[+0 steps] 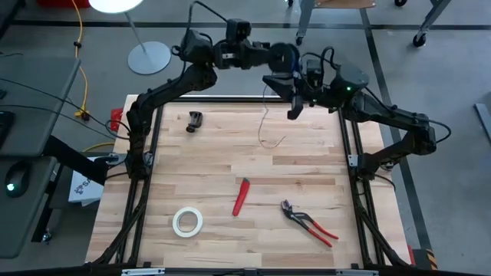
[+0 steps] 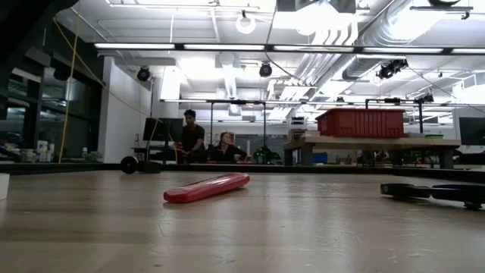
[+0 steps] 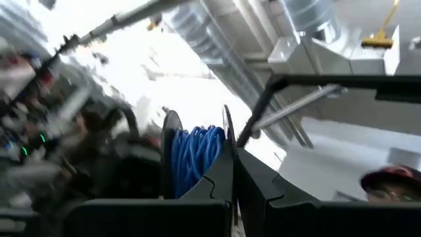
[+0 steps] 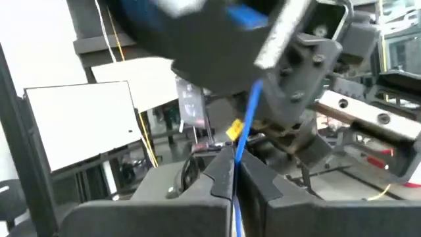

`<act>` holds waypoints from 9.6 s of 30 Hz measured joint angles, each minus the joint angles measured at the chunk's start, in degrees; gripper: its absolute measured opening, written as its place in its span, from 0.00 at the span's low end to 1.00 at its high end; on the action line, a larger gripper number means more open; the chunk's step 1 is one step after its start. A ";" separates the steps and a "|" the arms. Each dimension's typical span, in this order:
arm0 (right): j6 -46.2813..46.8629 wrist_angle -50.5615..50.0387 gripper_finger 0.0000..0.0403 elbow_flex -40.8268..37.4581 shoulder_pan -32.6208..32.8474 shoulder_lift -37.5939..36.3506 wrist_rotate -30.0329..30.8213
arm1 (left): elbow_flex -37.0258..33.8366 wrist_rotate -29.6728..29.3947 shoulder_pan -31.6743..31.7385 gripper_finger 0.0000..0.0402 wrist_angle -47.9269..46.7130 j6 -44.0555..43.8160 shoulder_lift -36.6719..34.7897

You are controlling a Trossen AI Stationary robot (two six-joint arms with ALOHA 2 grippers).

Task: Coil cords
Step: Coil the blue wire cable onto the black spool

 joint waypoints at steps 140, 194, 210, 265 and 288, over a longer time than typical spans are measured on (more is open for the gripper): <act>-11.76 -10.02 0.03 13.45 1.69 6.62 8.40 | 0.07 -25.07 1.30 0.00 16.03 18.09 -4.44; -14.26 -16.92 0.00 13.45 -1.24 1.03 7.87 | 0.13 10.34 7.81 0.00 -60.67 13.74 -20.39; -14.22 -15.09 0.00 13.45 -2.36 1.08 6.83 | 0.00 16.56 3.11 0.00 -55.30 4.57 -12.24; -5.37 -13.52 0.00 13.45 -0.94 5.18 -2.56 | 0.07 -12.26 5.27 0.00 2.48 0.07 -4.80; -18.24 -9.85 0.46 13.45 -0.66 5.16 5.75 | 0.04 -4.98 4.30 0.00 -4.23 8.76 -9.42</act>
